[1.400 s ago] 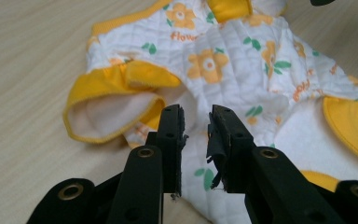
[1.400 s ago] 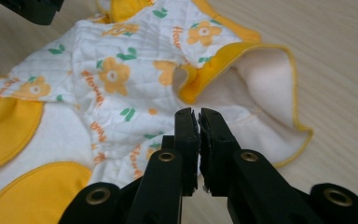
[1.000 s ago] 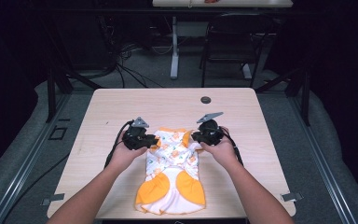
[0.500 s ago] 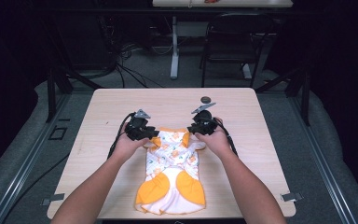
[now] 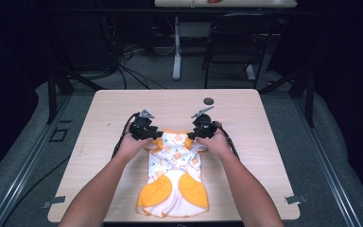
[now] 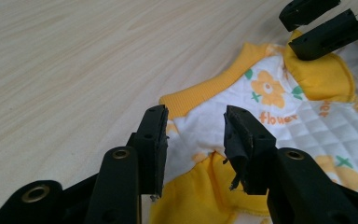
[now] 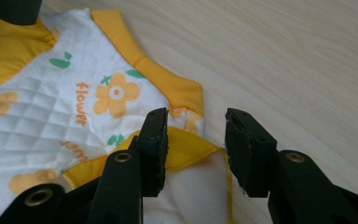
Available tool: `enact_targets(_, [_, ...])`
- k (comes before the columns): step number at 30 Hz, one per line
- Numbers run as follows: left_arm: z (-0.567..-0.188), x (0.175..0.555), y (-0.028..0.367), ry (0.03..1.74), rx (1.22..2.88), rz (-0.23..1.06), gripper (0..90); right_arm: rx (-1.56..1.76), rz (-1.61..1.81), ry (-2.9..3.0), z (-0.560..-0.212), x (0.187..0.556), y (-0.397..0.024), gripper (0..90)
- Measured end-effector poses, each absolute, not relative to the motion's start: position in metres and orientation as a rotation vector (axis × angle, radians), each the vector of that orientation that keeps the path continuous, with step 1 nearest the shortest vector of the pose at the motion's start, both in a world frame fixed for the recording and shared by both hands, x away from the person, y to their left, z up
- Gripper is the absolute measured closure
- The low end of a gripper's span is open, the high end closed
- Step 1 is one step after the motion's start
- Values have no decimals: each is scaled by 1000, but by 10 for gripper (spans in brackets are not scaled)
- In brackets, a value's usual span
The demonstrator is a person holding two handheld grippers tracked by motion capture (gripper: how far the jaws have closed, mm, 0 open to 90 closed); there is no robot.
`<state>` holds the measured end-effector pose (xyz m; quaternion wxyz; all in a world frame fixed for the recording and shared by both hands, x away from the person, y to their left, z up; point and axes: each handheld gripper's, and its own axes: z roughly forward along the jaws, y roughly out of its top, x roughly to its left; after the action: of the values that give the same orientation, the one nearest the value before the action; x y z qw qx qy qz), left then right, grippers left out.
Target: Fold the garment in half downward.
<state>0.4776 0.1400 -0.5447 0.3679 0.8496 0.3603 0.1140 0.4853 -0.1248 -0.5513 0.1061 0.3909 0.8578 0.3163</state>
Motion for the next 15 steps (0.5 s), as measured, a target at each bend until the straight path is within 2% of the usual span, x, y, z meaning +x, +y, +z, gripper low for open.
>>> enact_targets(8, [-557,482,140,956,2209,293,548,1187,929,2540,-561,488,-127,527])
enact_targets(15, [-562,483,141,967,2213,290,530,1184,922,2552,-563,489,-126,525])
